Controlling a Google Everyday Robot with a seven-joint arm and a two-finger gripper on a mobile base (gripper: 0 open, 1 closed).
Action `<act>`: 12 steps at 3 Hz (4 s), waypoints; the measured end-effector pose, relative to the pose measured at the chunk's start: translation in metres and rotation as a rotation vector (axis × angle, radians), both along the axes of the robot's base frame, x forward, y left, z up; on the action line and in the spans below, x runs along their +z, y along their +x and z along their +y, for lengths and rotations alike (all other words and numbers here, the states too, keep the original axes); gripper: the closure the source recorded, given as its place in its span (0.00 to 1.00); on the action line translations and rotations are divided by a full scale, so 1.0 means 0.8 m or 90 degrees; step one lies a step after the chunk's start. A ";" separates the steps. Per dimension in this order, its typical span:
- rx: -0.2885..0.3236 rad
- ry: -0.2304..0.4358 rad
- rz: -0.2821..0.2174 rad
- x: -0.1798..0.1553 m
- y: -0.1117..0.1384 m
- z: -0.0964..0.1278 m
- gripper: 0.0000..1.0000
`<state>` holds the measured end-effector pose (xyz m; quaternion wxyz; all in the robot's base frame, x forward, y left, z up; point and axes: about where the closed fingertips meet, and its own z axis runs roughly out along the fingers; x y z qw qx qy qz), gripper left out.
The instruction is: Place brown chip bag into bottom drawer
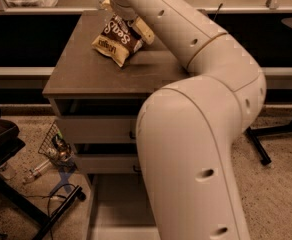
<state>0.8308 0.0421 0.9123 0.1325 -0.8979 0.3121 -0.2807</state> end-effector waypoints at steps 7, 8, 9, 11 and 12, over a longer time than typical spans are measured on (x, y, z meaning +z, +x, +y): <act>0.021 -0.015 -0.004 -0.014 0.030 -0.001 1.00; 0.019 -0.024 -0.060 0.056 0.022 -0.021 1.00; 0.008 -0.028 -0.095 0.100 0.005 -0.038 1.00; -0.117 0.059 -0.217 0.236 -0.120 -0.144 1.00; -0.175 0.185 -0.259 0.299 -0.280 -0.156 1.00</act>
Offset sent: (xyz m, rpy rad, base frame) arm 0.0158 0.0022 -0.0185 -0.0046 0.0179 0.0105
